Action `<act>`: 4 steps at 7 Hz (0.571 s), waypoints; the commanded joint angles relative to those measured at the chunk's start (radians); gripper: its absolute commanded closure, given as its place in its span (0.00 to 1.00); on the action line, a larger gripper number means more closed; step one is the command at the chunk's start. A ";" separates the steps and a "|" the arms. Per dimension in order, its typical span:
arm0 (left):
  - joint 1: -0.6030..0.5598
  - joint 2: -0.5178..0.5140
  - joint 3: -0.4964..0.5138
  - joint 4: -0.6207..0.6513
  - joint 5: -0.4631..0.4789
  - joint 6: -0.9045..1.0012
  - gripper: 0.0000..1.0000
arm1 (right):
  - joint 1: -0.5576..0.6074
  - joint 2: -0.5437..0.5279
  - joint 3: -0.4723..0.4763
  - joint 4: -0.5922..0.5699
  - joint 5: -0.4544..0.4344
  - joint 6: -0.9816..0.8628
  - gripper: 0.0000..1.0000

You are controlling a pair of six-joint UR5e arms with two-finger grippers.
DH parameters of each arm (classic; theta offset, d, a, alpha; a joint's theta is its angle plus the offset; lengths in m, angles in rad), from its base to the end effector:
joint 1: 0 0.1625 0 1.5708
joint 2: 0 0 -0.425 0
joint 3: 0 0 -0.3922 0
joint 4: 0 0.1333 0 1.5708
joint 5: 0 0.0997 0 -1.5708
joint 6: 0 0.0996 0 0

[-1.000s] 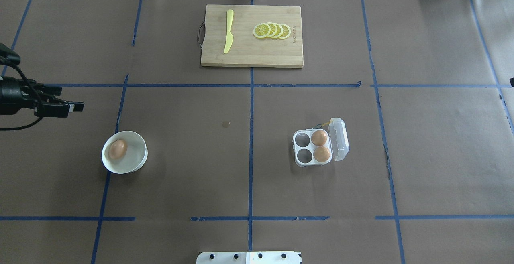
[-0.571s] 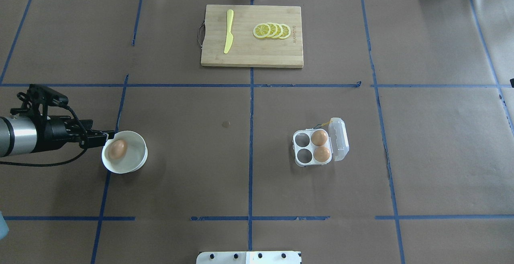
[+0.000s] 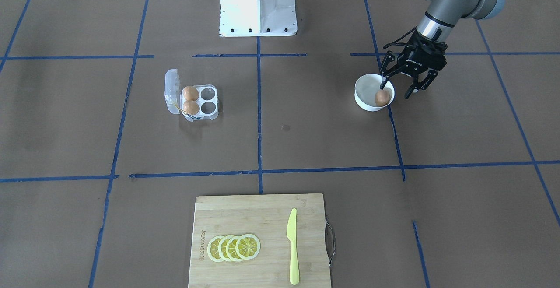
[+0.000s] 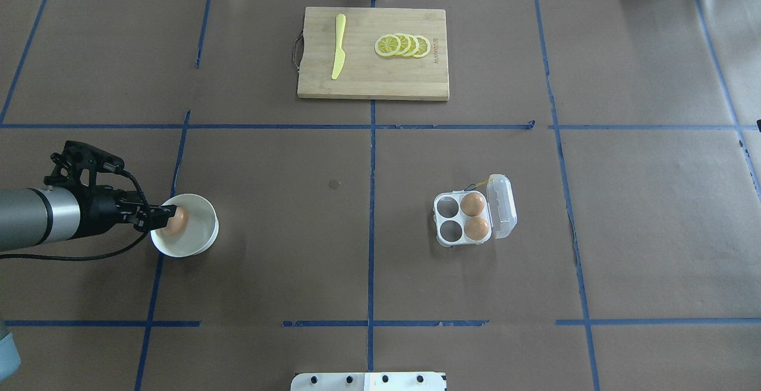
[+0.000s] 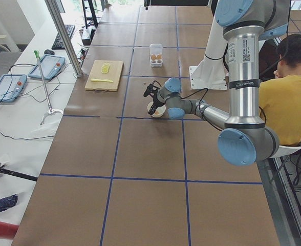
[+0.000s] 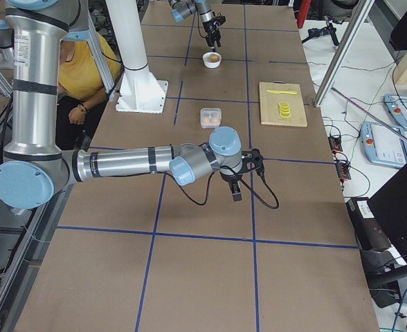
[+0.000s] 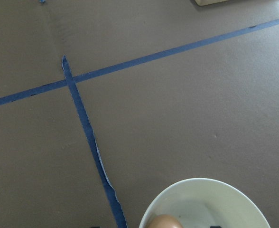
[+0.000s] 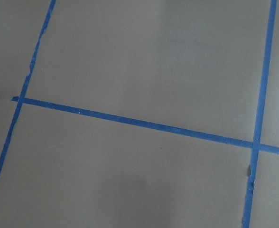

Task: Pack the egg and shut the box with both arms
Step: 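Move the left gripper toward the brown egg in the white bowl, then lower the left gripper into the bowl and close it on the egg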

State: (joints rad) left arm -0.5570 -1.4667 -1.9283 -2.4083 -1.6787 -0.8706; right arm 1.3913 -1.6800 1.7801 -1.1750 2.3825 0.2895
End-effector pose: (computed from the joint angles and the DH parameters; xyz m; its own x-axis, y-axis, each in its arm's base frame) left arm 0.3336 -0.3522 0.4442 0.5861 0.3897 -0.7104 0.0874 0.8412 0.5336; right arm -0.0228 -0.4677 0.5586 0.6348 -0.1962 0.7474 -0.0252 0.9614 0.2739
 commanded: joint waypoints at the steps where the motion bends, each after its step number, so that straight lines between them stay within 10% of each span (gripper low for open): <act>1: 0.029 -0.023 -0.006 0.026 0.007 -0.036 0.23 | 0.000 -0.006 0.002 0.000 0.001 0.000 0.00; 4: 0.081 -0.043 0.017 0.038 0.010 -0.041 0.25 | 0.000 -0.006 0.002 0.000 0.001 -0.001 0.00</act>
State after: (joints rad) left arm -0.4960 -1.5023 -1.9203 -2.3750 -1.6694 -0.9093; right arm 1.3913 -1.6855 1.7828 -1.1750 2.3838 0.2889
